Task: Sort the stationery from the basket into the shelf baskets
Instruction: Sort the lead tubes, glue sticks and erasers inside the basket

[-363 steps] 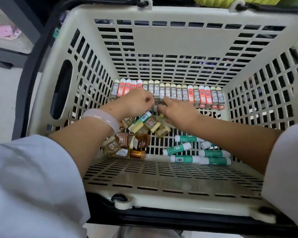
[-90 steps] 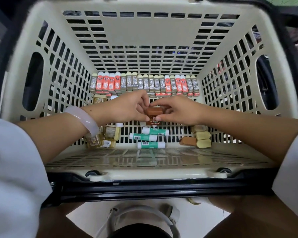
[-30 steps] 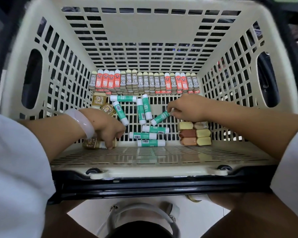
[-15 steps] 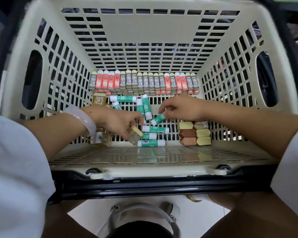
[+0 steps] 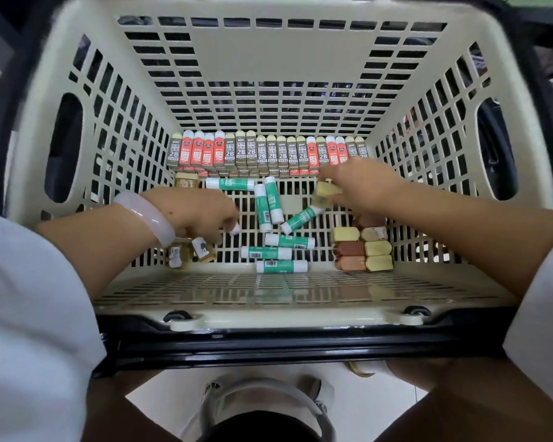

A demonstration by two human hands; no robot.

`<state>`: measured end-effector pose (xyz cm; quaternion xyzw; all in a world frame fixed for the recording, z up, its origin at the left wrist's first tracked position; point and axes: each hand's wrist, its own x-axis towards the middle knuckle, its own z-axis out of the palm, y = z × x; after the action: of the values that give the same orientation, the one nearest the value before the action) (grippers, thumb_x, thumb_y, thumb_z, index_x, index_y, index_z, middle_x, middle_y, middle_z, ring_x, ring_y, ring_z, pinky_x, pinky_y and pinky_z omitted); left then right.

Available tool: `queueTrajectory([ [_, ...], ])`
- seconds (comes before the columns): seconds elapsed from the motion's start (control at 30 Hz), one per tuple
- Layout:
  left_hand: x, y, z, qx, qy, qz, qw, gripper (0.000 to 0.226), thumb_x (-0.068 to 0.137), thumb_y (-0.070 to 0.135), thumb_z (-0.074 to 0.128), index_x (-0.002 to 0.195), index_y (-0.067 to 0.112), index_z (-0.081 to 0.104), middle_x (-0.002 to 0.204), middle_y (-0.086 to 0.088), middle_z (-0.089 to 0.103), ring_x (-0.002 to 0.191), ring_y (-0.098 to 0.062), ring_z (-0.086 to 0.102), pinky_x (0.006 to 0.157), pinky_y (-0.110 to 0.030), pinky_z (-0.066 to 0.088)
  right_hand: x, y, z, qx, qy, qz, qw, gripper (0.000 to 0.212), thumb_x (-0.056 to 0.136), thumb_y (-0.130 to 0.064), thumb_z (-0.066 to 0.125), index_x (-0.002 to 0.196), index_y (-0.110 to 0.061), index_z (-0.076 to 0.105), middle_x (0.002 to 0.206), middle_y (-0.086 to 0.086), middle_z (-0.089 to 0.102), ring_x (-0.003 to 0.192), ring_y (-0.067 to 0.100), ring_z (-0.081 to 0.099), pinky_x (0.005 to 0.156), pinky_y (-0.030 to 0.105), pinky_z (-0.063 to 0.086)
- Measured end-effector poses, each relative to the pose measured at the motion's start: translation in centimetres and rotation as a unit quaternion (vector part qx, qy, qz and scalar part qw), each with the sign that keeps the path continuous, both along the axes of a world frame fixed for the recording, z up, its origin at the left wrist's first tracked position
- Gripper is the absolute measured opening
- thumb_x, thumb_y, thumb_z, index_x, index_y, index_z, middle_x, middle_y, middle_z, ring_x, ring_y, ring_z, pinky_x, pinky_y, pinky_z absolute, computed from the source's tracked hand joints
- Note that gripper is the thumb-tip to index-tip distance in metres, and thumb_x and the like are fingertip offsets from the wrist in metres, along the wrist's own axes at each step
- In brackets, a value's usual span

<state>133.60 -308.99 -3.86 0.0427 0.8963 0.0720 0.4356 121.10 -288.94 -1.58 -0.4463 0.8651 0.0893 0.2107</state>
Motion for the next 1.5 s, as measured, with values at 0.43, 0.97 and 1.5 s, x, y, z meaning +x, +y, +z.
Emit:
queueTrajectory([
  [0.43, 1.2, 0.3, -1.9, -0.087, -0.149, -0.062, 0.983, 0.055, 0.080, 0.027, 0.069, 0.129, 0.016, 0.048, 0.129, -0.005, 0.050, 0.116, -0.025, 0.049, 0.091, -0.033, 0.044, 0.1, 0.8, -1.6, 0.170, -0.049, 0.140, 0.974, 0.035, 0.095, -0.032, 0.046, 0.126, -0.015, 0.051, 0.125, 0.005, 0.055, 0.112, 0.022, 0.053, 0.093, 0.037, 0.046],
  [0.97, -0.8, 0.5, 0.0, 0.267, 0.085, 0.291, 0.915, 0.025, 0.076, 0.032, 0.073, 0.092, 0.029, 0.053, 0.097, 0.010, 0.058, 0.076, -0.004, 0.057, 0.060, -0.015, 0.042, 0.5, -0.2, -1.1, -0.033, -0.149, 0.073, 0.986, 0.033, 0.093, -0.027, 0.050, 0.125, -0.017, 0.053, 0.113, 0.003, 0.061, 0.092, 0.011, 0.054, 0.078, 0.023, 0.039],
  [1.5, -0.9, -3.3, 2.1, -0.082, 0.152, 0.122, 0.977, 0.012, 0.091, 0.023, 0.052, 0.088, 0.011, 0.056, 0.083, -0.002, 0.058, 0.074, -0.016, 0.050, 0.063, -0.026, 0.038, 1.0, -0.4, -0.9, -0.110, -0.176, 0.023, 0.978, 0.035, 0.083, -0.023, 0.065, 0.111, -0.010, 0.048, 0.084, 0.001, 0.059, 0.063, 0.006, 0.048, 0.054, 0.024, 0.034],
])
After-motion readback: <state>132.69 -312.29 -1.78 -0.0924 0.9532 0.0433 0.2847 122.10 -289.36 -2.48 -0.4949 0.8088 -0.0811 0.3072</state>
